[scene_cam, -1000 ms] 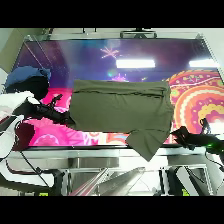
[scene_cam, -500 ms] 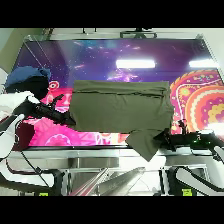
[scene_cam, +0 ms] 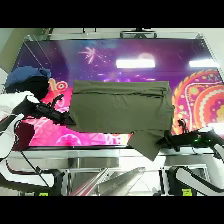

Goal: Fold the shirts.

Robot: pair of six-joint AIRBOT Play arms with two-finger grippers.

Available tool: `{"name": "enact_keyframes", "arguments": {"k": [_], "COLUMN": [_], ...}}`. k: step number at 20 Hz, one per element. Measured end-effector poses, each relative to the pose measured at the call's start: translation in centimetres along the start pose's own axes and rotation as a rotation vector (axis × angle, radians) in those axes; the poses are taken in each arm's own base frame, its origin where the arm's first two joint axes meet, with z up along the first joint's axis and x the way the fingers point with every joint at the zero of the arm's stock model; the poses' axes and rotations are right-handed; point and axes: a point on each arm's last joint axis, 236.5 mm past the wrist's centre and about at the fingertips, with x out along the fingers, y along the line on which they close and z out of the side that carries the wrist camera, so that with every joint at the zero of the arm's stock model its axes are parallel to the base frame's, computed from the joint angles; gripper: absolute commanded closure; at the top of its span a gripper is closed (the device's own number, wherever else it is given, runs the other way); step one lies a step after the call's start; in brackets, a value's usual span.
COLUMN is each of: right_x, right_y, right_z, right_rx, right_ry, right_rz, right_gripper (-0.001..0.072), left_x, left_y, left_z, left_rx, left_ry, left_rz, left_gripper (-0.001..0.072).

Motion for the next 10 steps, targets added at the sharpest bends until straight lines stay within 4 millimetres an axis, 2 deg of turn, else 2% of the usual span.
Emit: {"name": "enact_keyframes", "arguments": {"k": [4, 7, 10], "right_x": [-4.4, -7.1, -9.5], "right_y": [3.0, 4.5, 7.6], "right_z": [3.4, 5.6, 8.4], "right_rx": [-0.088, -0.098, -0.138], "right_ry": [-0.109, -0.182, -0.256], "right_rz": [0.02, 0.049, 0.138], "right_gripper": [0.069, 0.069, 0.069], "left_x": [-2.4, -3.9, -5.0], "left_y": [0.0, 0.5, 0.0], "left_z": [-0.2, -0.2, 0.7], "left_rx": [-0.033, -0.067, -0.058], "left_ry": [-0.021, -0.051, -0.086], "left_rz": [-0.061, -0.098, -0.12], "left_gripper": [0.0683, 0.0683, 0.0683]}}
